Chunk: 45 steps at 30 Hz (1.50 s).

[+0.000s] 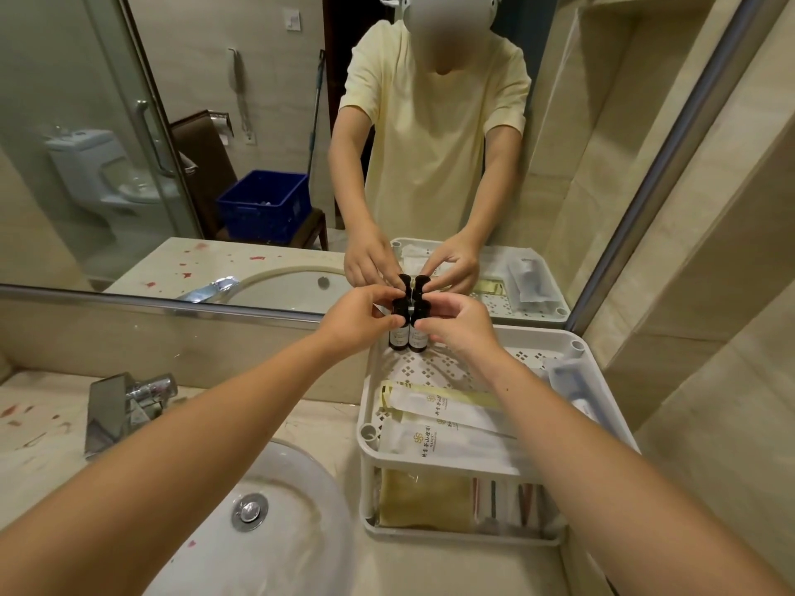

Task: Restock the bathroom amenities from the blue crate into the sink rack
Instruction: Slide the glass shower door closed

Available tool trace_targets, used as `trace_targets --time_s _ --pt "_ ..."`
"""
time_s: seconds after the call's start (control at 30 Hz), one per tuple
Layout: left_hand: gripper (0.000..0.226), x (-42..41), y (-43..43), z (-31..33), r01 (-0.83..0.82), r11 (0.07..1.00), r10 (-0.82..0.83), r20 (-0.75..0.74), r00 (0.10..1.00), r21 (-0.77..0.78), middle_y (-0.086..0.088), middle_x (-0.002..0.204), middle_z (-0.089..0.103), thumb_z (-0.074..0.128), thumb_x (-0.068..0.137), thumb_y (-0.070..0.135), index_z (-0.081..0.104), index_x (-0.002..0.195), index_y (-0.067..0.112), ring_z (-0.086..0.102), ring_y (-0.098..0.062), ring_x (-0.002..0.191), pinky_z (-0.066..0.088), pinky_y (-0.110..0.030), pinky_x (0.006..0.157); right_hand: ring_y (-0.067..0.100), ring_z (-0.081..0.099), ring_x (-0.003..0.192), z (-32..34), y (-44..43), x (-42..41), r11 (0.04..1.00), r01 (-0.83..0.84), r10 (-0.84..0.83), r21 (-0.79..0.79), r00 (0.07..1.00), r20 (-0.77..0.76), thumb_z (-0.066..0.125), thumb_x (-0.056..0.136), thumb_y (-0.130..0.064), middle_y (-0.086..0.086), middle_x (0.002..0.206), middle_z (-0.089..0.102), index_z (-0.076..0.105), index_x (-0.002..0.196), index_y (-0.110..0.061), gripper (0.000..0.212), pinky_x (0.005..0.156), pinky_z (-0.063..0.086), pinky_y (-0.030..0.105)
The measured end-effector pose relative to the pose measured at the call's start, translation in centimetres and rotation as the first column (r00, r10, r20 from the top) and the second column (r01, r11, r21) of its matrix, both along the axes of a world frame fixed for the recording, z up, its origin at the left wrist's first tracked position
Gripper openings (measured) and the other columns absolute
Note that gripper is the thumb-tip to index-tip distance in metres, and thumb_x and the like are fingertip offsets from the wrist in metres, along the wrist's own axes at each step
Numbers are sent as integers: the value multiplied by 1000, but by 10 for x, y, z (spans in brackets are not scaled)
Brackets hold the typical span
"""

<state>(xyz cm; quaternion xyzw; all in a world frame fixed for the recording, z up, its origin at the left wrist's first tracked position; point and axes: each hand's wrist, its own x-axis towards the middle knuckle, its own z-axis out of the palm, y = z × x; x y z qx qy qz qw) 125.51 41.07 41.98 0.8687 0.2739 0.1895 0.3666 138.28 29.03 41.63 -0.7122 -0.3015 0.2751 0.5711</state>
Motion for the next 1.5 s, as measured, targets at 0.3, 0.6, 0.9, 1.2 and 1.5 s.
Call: trace_targets --time_s 0.3,0.6,0.9,1.2,1.5 --pt "45 -22 -10 7 -73 997 73 98 992 -4 15 107 63 71 87 28 57 130 28 63 -7 88 56 -33 82 9 63 101 6 -22 -8 991 116 -117 63 993 17 79 74 -5 -5 108 65 64 115 -20 47 86 54 29" --pt "44 -70 -31 10 -129 992 130 118 985 -11 12 107 64 72 87 30 58 128 27 61 -4 92 52 -22 79 10 64 96 22 -40 -46 984 105 -119 141 988 96 75 79 -6 -2 102 67 64 107 -18 33 76 51 19" --pt "48 -155 -65 16 -165 983 164 20 986 79 4 115 60 68 89 30 53 133 21 58 -10 100 54 -34 89 10 57 111 31 -55 -125 980 -44 148 -192 810 568 67 81 -22 -8 125 58 58 126 -27 46 84 49 29" --pt "56 -279 -89 9 -261 948 292 -166 942 184 5 123 58 68 87 42 48 137 24 57 -10 106 49 -30 88 20 46 126 33 -74 -233 872 -59 439 -486 535 722 67 82 -28 -3 140 46 49 138 -28 58 94 45 34" --pt "57 -403 -126 -12 -388 873 471 -307 827 294 5 130 55 65 86 49 48 135 27 54 -15 116 46 -32 89 24 46 125 12 -77 -346 796 -174 598 -580 381 705 64 81 -31 0 136 48 47 139 -27 61 94 41 34"
